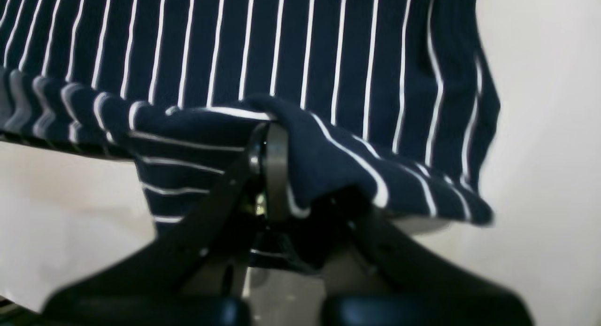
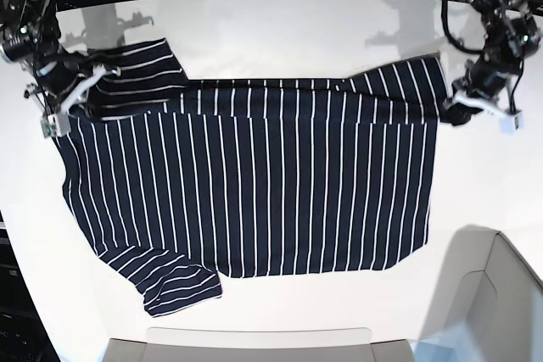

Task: Fold the T-shirt properly
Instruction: 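Lift the collar edge with both grippers and pull it toward the hem, then lower the folded collar edge onto the shirt body and release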

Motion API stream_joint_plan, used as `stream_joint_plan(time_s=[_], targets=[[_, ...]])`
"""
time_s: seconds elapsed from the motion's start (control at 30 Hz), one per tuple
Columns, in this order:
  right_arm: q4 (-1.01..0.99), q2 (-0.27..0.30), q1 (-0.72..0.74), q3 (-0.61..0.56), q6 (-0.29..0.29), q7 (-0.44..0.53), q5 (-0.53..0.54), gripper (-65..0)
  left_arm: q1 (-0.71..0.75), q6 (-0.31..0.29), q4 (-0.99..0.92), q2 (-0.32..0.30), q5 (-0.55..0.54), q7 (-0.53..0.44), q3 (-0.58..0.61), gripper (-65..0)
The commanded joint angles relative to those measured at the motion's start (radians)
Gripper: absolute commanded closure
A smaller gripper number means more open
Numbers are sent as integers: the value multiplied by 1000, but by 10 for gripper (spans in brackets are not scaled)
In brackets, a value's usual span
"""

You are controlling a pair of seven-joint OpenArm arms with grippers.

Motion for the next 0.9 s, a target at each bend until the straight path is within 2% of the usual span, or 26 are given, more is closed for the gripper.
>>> stream_joint_plan(time_s=[0.0, 0.2, 0.3, 0.5, 0.87], targets=[[-4, 17, 32, -1, 0, 22, 2, 0, -34, -1, -3, -19, 4, -26, 9, 0], [-136, 54, 148, -63, 0, 22, 1, 0, -166, -1, -112, -22, 28, -26, 21, 0], [-187, 54, 196, -89, 0, 22, 1, 0, -229, -1, -169, -25, 30, -26, 23, 0], [-302, 54, 308, -147, 0, 22, 1, 0, -363, -1, -301, -54, 33, -39, 121, 0], [-549, 54, 510, -189, 0, 32, -1, 0, -558, -2, -437, -54, 243, -98, 204, 0]])
